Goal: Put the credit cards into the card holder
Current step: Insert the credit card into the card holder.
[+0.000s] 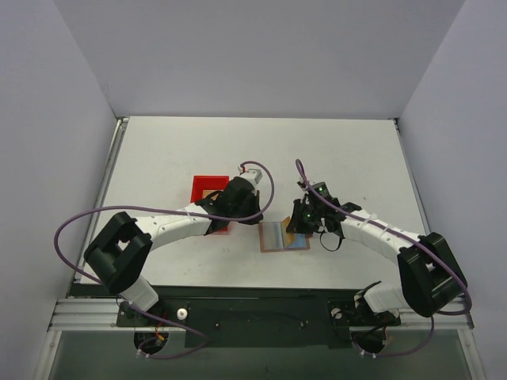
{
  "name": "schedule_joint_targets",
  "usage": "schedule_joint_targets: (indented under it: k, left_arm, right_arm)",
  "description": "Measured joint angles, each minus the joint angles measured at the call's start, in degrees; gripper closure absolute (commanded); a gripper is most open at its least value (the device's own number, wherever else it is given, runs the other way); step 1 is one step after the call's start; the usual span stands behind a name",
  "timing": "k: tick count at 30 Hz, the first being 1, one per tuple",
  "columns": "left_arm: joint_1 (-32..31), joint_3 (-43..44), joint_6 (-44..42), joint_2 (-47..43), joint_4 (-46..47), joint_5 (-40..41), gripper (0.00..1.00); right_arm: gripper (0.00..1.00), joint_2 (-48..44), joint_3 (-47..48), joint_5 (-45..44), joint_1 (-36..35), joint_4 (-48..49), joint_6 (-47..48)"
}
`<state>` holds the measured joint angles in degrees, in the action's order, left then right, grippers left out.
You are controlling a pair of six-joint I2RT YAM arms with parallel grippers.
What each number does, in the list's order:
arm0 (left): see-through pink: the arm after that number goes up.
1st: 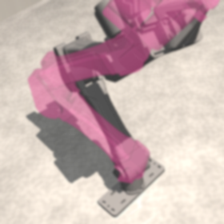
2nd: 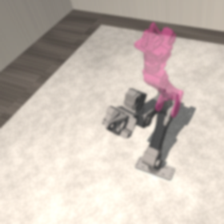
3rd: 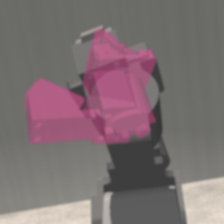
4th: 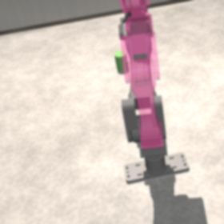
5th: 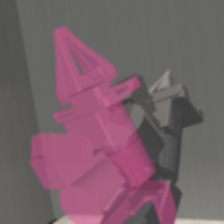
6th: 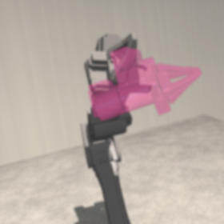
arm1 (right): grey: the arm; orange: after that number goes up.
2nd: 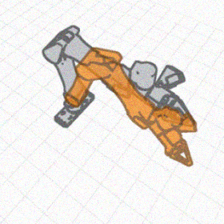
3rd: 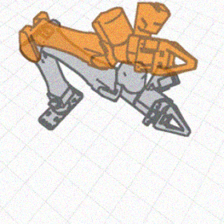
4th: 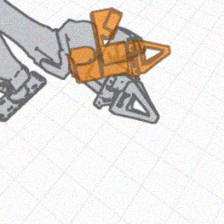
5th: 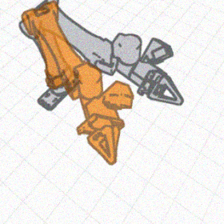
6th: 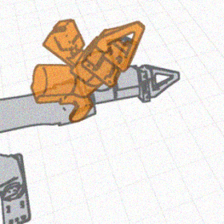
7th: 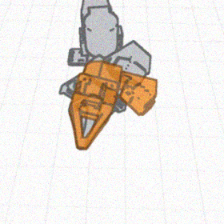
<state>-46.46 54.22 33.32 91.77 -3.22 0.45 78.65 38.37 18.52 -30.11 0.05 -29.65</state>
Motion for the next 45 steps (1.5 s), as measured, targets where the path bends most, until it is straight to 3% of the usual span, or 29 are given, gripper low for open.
schedule_joint_targets:
  k: [45]
  left_arm:
    - [0.0, 0.26, 0.0, 0.83, 0.0, -0.02, 1.0]
  right_arm:
    - [1.0, -1.18, 0.13, -6.32, -0.35, -2.03, -0.31]
